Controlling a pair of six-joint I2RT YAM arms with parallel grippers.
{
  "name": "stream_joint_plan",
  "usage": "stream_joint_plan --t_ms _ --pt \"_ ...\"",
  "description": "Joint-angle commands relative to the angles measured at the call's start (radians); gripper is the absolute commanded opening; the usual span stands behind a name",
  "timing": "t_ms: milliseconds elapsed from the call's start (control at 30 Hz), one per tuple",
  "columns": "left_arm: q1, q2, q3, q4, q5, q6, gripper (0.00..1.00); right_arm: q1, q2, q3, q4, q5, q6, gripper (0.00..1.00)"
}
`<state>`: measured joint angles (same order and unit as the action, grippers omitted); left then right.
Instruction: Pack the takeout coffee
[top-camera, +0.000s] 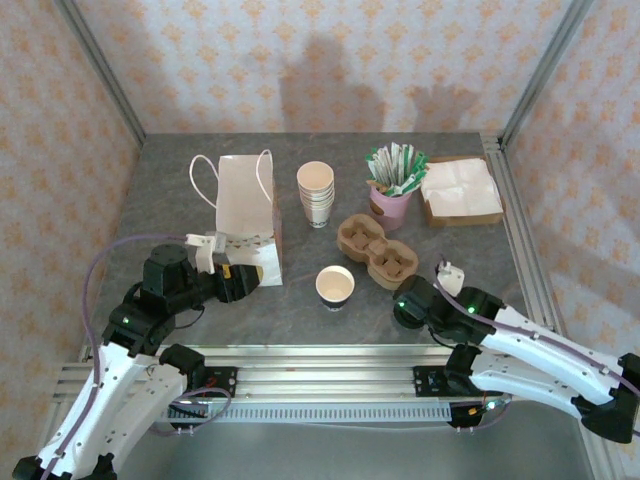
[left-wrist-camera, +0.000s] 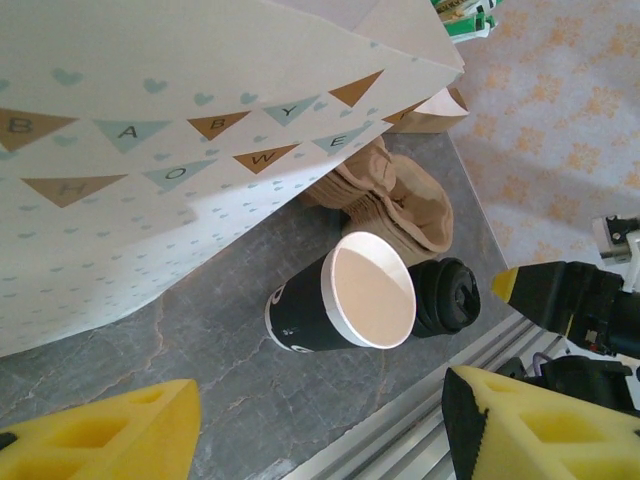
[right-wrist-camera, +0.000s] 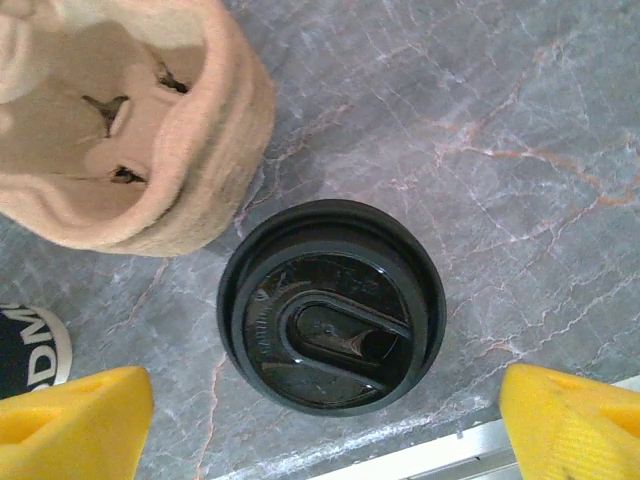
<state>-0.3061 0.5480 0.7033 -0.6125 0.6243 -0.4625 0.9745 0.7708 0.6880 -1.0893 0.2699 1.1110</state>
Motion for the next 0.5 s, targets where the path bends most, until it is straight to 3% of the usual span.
stream_joint_plan --t_ms 0,467 --pt "-0.005 0.003 -0.010 0.010 0.009 0.014 0.66 -0.002 -0.032 -0.047 0.040 0.023 0.094 0.90" --pt "-0.007 0.010 -0.011 0.009 -0.005 0.013 0.68 -0.002 -0.090 -0.176 0.181 0.022 0.168 0.84"
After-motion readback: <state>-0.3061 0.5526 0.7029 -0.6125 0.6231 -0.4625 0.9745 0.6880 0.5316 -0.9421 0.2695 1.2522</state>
